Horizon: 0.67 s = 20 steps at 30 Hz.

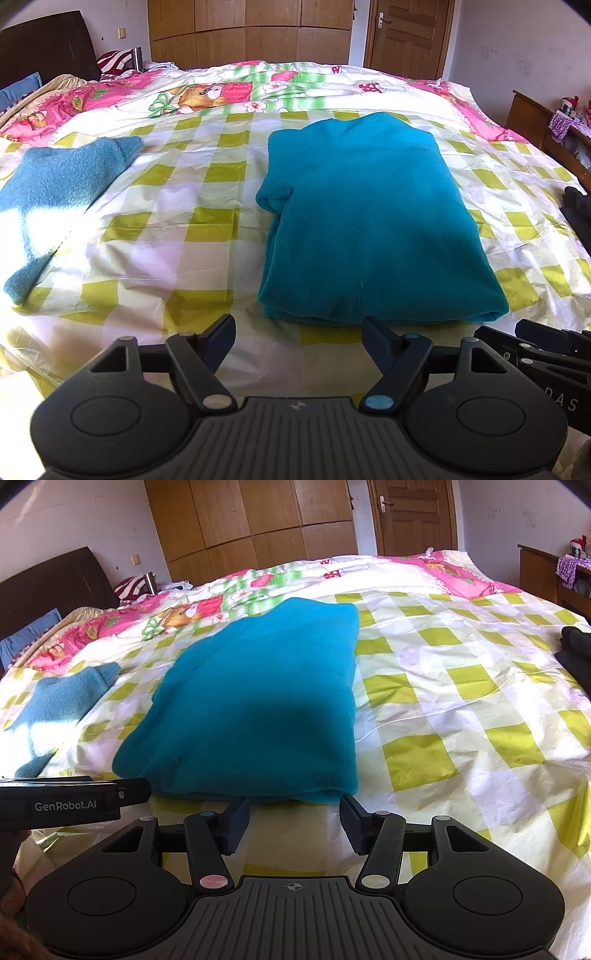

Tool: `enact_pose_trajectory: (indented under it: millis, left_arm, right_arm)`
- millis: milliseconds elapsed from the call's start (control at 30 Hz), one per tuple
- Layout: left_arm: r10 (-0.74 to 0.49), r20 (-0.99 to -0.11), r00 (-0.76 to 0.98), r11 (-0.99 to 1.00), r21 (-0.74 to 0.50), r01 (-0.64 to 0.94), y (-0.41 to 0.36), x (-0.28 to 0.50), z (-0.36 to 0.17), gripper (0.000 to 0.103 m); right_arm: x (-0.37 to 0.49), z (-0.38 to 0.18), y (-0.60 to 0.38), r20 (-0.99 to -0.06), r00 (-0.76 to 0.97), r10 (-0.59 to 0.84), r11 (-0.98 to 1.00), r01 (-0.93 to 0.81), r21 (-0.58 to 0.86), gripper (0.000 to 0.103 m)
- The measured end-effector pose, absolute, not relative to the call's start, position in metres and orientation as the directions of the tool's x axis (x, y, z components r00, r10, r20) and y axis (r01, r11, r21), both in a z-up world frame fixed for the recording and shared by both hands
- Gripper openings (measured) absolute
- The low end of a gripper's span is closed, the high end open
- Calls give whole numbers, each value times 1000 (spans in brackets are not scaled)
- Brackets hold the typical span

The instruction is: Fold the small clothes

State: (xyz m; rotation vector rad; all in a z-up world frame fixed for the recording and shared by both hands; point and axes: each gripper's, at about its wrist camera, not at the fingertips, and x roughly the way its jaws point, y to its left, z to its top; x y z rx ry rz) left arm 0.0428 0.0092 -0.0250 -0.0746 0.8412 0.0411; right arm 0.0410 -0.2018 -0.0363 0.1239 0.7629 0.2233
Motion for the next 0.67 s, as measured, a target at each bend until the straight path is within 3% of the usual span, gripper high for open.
enact_pose_trajectory:
  millis: [67, 667]
  left_arm:
    - [35, -747, 664, 996, -30, -86, 8, 41, -26, 103]
    - [108, -731, 674, 993, 105, -45, -11, 38, -30, 103]
  right_arm:
    - [41, -38, -203, -673, 699, 243, 969, -150, 195, 53]
    - [35, -45, -204, -675, 681, 285, 957, -159, 244, 53]
